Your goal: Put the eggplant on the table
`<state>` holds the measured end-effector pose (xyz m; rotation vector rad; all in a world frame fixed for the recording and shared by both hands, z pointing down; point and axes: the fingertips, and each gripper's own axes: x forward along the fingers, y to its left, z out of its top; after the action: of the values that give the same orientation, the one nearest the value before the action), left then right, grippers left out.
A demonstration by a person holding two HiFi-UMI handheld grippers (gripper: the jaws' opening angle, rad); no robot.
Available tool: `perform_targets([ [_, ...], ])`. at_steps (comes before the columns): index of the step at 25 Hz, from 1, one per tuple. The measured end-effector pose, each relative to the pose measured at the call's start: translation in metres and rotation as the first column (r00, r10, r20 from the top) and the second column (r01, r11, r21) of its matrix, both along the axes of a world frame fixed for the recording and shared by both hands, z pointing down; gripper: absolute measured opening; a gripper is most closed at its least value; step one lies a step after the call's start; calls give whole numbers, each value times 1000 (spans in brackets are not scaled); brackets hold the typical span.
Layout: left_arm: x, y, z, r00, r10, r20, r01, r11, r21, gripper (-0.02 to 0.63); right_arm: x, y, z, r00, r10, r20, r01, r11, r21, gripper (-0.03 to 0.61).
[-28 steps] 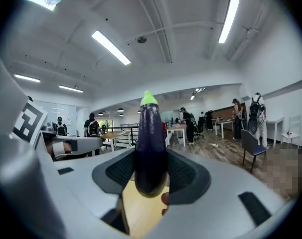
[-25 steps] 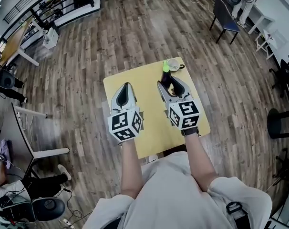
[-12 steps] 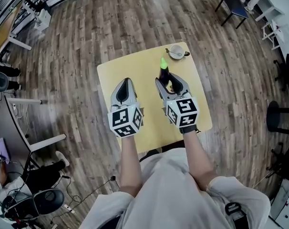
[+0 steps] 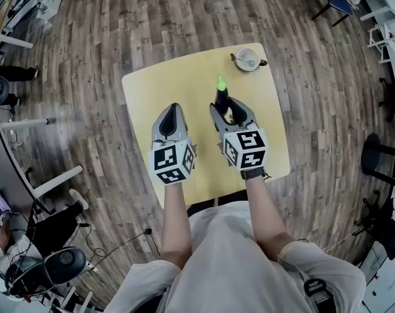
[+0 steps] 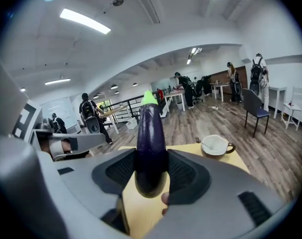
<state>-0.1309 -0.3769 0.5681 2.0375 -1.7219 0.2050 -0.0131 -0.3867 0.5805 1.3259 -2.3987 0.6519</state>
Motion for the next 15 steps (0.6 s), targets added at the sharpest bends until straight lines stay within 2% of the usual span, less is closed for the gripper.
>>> perform_targets([
  [7, 10, -15, 51, 998, 20, 52, -17, 998, -57, 9, 0, -16, 56, 999, -29, -43, 24, 994, -111, 198],
  [15, 8, -40, 90, 1000, -8, 30, 11, 997, -83, 9, -3, -30, 119, 994, -74, -81, 50, 963, -265, 198],
])
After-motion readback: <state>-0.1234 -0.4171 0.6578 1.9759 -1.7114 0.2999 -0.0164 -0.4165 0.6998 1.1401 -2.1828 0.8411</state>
